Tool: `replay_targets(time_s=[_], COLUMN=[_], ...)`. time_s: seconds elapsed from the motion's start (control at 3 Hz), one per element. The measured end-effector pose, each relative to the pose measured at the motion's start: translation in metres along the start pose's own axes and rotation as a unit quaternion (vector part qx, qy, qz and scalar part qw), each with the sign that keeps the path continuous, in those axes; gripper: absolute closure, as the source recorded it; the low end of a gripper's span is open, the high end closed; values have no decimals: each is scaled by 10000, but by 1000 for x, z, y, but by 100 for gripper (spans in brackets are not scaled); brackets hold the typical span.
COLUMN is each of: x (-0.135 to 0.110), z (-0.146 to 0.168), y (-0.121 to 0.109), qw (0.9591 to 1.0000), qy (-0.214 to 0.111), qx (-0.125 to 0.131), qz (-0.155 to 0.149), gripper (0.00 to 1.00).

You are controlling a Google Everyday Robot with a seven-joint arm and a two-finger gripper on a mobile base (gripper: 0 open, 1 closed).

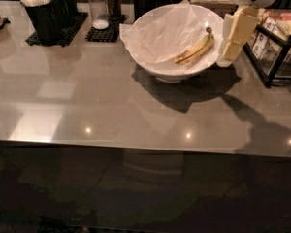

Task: Pick banana from white bowl

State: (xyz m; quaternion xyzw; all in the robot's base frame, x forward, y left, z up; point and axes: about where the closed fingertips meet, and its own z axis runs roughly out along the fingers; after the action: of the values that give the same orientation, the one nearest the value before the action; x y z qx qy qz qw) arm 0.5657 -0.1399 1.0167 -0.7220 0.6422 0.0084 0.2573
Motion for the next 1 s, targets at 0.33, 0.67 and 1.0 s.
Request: replay_targets(time_s=[0.33,0.67,1.0], x=[11,16,14], z=[19,56,95], y=[-8,-33,-58], qw=[9999,9991,9972], qy=[-87,-201,-313], qx=[-105,-362,-605], qz=[94,-86,-298], gripper=[0,0,0])
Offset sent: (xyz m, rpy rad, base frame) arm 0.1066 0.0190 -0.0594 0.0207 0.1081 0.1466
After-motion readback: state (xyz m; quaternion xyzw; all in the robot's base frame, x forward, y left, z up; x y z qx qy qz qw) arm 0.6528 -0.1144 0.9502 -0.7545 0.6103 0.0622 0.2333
